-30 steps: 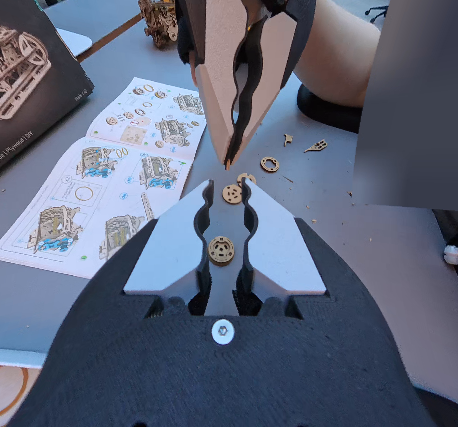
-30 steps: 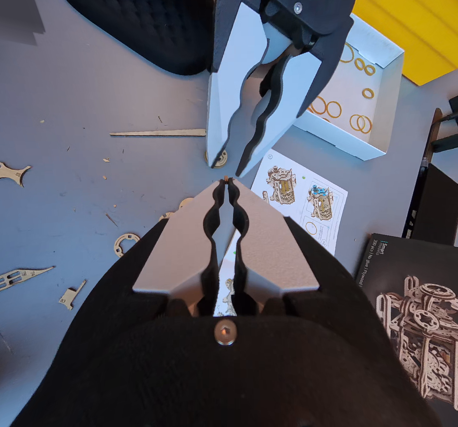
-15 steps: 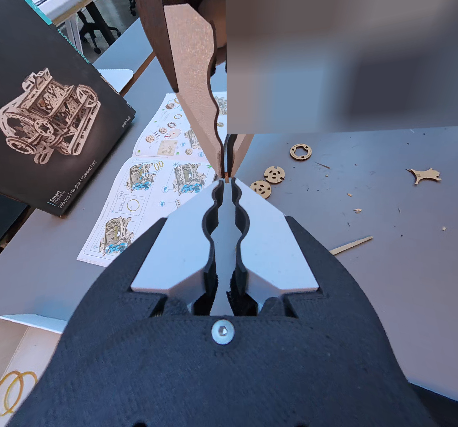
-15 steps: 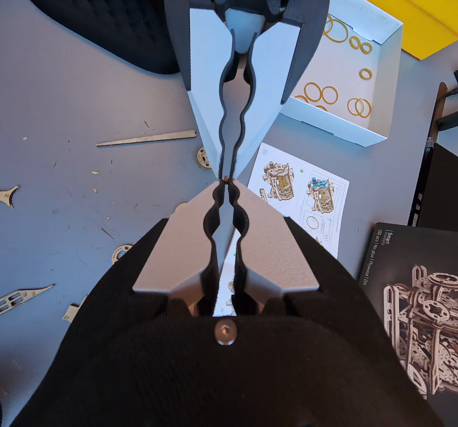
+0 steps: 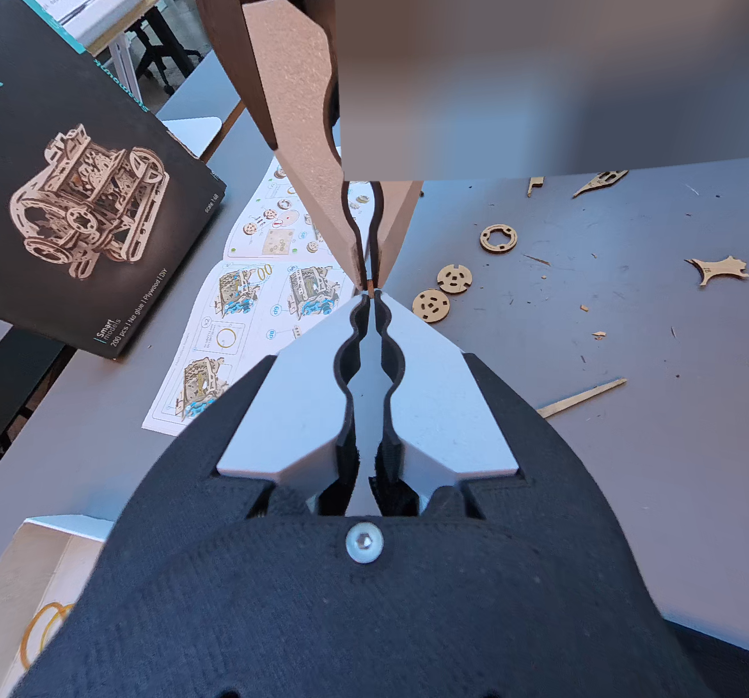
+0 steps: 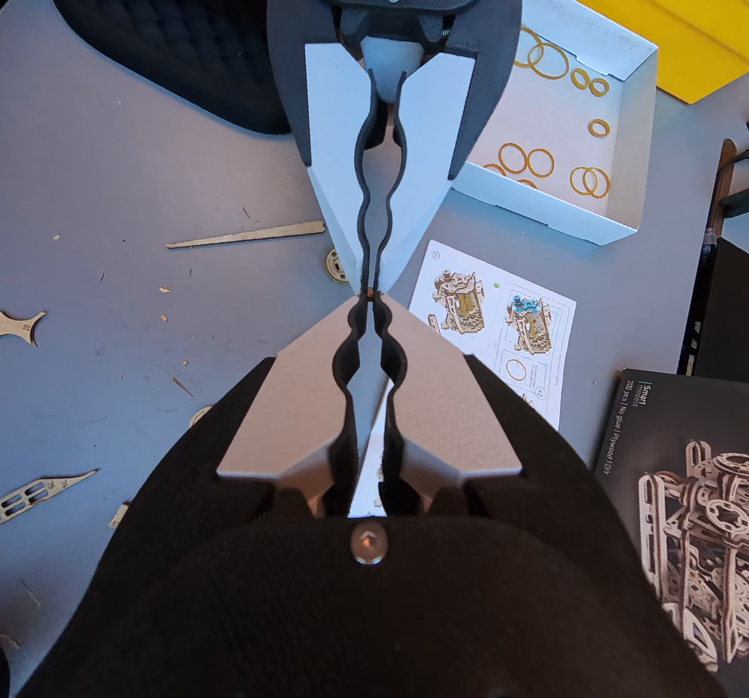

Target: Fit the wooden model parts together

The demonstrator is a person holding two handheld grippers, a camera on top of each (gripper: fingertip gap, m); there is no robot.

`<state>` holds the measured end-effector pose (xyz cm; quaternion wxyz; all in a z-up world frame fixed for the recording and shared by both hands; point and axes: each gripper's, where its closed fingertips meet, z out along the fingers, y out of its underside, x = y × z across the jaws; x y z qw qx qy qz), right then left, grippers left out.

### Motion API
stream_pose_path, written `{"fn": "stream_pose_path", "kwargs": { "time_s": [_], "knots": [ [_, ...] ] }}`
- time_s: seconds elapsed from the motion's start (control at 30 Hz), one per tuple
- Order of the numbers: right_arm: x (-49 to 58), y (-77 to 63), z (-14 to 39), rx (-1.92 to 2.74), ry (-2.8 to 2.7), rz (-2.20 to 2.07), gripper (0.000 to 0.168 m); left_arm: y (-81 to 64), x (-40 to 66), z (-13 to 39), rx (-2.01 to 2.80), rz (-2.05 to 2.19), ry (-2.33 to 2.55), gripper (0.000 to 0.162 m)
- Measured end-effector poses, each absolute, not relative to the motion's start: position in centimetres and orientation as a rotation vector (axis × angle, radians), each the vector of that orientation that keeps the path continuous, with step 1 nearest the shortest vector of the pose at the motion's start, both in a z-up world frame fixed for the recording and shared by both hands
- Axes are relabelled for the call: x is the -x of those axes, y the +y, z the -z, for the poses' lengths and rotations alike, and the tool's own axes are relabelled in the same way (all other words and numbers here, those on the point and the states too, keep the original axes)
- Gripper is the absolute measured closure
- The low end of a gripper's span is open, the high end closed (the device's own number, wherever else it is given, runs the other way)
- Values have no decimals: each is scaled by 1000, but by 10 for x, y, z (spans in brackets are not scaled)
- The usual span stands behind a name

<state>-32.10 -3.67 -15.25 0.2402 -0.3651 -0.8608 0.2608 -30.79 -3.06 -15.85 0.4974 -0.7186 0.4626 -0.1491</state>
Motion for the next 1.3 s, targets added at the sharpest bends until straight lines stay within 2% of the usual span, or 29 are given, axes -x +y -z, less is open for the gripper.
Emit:
{"fn": "stream_pose_path", "kwargs": {
  "time_s": [0.03, 0.27, 0.33, 0.47, 0.6, 0.8, 1.13, 1.3],
  "knots": [
    [321, -37, 152, 1002, -2352, -738, 167, -31, 308, 158, 1736, 365, 1120, 162],
    [319, -45, 141, 941, -2315, -938, 165, -39, 305, 146, 1728, 521, 1076, 162],
    [319, -44, 139, 886, -2299, -923, 153, -42, 306, 140, 1723, 600, 1044, 162],
    [318, -49, 125, 681, -2232, -902, 154, -54, 305, 133, 1762, 859, 986, 162],
    [318, -66, 108, 544, -2211, -865, 144, -70, 302, 129, 1803, 1181, 942, 162],
    [307, -93, 84, 380, -2276, -883, 146, -98, 295, 109, 1691, 1451, 991, 162],
    [306, -105, 99, 365, -2363, -843, 161, -108, 288, 103, 1640, 1557, 1024, 162],
    [306, -107, 101, 358, -2390, -830, 162, -108, 288, 102, 1640, 1581, 1011, 162]
  ]
}}
